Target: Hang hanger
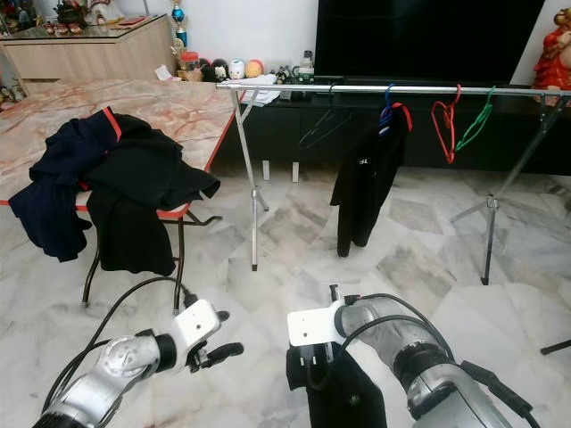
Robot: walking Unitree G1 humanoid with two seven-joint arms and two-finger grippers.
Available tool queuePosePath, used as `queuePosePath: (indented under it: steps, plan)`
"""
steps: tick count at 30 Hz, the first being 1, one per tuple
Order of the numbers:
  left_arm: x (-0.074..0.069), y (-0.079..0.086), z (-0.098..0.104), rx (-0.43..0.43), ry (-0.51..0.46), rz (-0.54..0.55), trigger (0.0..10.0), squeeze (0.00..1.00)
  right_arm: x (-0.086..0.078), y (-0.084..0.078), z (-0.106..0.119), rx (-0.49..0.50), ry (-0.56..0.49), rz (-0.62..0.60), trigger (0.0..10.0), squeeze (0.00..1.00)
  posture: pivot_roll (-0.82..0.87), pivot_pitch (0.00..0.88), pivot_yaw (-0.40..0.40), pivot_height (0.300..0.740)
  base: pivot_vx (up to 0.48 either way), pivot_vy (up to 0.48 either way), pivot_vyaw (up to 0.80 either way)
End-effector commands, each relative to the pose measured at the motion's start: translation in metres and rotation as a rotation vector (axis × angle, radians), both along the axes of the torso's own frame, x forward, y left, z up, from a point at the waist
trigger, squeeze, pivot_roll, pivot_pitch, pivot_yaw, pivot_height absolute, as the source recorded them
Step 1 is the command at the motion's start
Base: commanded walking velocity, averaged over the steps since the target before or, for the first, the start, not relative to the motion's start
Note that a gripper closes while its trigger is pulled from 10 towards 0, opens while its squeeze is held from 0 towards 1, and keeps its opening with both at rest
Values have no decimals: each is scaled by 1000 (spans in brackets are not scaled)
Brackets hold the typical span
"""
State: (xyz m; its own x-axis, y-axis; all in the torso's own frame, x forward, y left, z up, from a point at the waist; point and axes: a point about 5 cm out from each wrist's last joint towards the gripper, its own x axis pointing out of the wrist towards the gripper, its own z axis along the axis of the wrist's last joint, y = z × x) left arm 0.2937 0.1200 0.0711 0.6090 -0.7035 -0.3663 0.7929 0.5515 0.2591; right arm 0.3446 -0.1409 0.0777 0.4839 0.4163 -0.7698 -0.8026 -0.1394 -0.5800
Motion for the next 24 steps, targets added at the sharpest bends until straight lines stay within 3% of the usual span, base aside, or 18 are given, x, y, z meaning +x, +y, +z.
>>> queuePosePath:
  steps: [1,6,12,24]
  plan:
    - [5,1,1,-27,23,22,10000,0,7,8,16,59,-30,23,10000,0,36,9,-4,740,0,0,0]
    - [9,-2,-2,-20,33,38,10000,0,8,16,26,115,-17,72,10000,0,32,10,-5,740,0,0,0]
    - [16,4,-13,1,58,146,10000,0,6,22,39,173,-3,149,10000,0,29,16,-6,740,0,0,0]
    - [23,0,-20,-32,96,176,10000,0,3,38,58,274,-20,246,10000,0,25,16,-4,740,0,0,0]
